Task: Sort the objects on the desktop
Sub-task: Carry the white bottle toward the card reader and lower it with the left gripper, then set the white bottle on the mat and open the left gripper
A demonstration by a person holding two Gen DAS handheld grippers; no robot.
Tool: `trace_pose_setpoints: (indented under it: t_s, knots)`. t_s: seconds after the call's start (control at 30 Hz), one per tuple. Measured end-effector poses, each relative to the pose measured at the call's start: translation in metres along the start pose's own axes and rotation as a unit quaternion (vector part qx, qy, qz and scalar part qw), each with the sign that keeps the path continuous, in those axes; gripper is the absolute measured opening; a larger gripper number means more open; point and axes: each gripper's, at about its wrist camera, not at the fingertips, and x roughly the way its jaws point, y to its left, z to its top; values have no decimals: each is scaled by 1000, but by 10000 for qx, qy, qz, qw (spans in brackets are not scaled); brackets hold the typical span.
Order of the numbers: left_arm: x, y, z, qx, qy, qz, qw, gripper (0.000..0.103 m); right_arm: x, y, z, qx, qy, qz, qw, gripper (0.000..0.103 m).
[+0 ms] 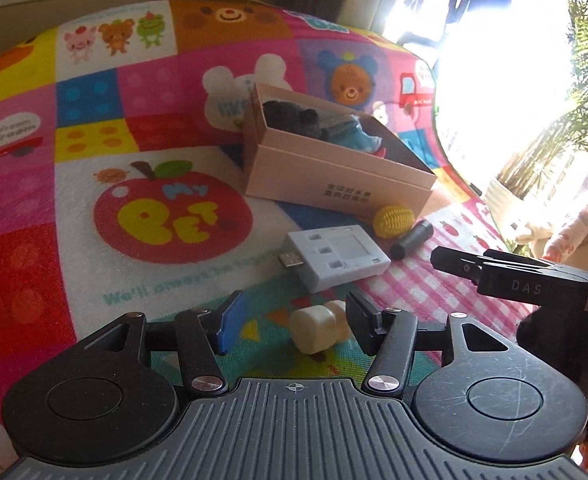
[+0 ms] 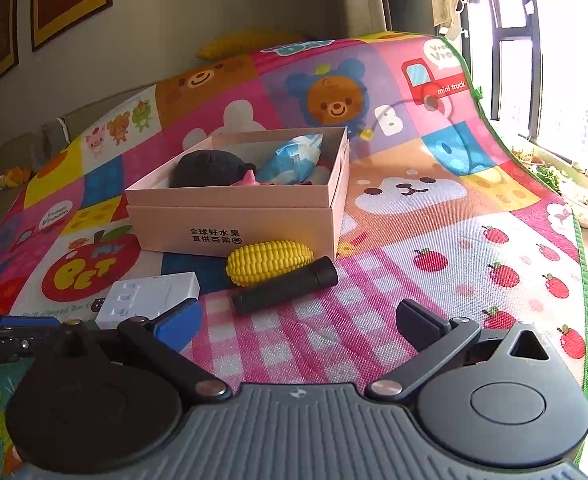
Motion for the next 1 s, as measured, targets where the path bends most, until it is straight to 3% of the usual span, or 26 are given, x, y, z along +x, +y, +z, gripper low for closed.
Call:
trace_pose_setpoints:
  t_s: [0.3, 0.33, 0.37, 0.47, 0.5, 0.57, 0.6, 0.77, 1.0]
  knots:
    - [-18, 7, -4, 510, -141, 562, 9970, 95, -3, 4, 0, -150, -57, -129, 9998, 103]
    - [-19, 9, -3, 548, -159, 630, 9964, 95, -6, 8, -1, -247, -87, -111, 9996, 101]
    - [-21, 11, -2, 538, -167, 645, 9963, 95, -9, 12, -1, -280, -23, 0, 9996, 93]
    - [-23, 17, 3, 377, -204, 527, 9977, 96, -16, 25, 0, -13, 501, 1099, 9927, 71]
    - [-23, 17, 4, 397, -230, 532, 9975, 96, -16, 31, 0, 78, 658, 1423, 9876, 68]
    - [-20, 16, 5, 502, -239, 610, 9966, 96, -14, 46, -1, 160, 942, 1876, 9776, 54]
    - [-19, 16, 5, 534, -221, 637, 9963, 96, -12, 52, -1, 175, 1048, 1996, 9741, 52]
    - [-8, 16, 0, 687, -68, 680, 9953, 96, 0, 64, -3, 277, 1306, 2035, 9699, 39]
    - [-2, 19, -6, 814, 12, 672, 9944, 96, 6, 64, 5, 443, 1315, 2183, 9660, 39]
